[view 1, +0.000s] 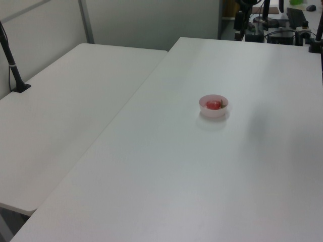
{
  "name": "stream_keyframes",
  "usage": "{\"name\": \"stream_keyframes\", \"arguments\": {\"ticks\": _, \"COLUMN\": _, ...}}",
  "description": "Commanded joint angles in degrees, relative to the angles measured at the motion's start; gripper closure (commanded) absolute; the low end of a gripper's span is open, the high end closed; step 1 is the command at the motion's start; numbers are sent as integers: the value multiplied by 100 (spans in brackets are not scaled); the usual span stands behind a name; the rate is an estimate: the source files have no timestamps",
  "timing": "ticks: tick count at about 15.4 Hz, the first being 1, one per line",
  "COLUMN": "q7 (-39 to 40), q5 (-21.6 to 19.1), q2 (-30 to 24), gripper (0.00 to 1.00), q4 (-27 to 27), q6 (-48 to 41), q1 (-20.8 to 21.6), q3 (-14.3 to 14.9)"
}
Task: Pick up strawberry from bowl
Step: 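Move the gripper above the pink bowl with the strawberry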
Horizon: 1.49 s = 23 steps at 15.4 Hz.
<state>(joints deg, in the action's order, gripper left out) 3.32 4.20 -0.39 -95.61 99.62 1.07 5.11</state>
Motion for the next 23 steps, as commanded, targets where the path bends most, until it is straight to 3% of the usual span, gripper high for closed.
{"name": "stream_keyframes", "arguments": {"ticks": 1, "q7": 98, "q5": 1, "q2": 256, "gripper": 0, "q4": -63, "q6": 48, "q1": 182, "q3": 16}}
{"name": "stream_keyframes", "arguments": {"ticks": 11, "q7": 19, "q5": -33, "q2": 452, "gripper": 0, "q4": -37, "q6": 49, "q1": 271, "q3": -37}}
{"name": "stream_keyframes", "arguments": {"ticks": 18, "q7": 54, "q5": -34, "q2": 1287, "gripper": 7, "q4": -37, "q6": 574, "q1": 482, "q3": -28}}
{"name": "stream_keyframes", "arguments": {"ticks": 20, "q7": 81, "q5": 10, "q2": 1620, "gripper": 16, "q4": -37, "q6": 1013, "q1": 474, "q3": -19}}
{"name": "stream_keyframes", "arguments": {"ticks": 23, "q7": 90, "q5": 300, "q2": 2068, "gripper": 20, "q4": -37, "q6": 1550, "q1": 465, "q3": 42}}
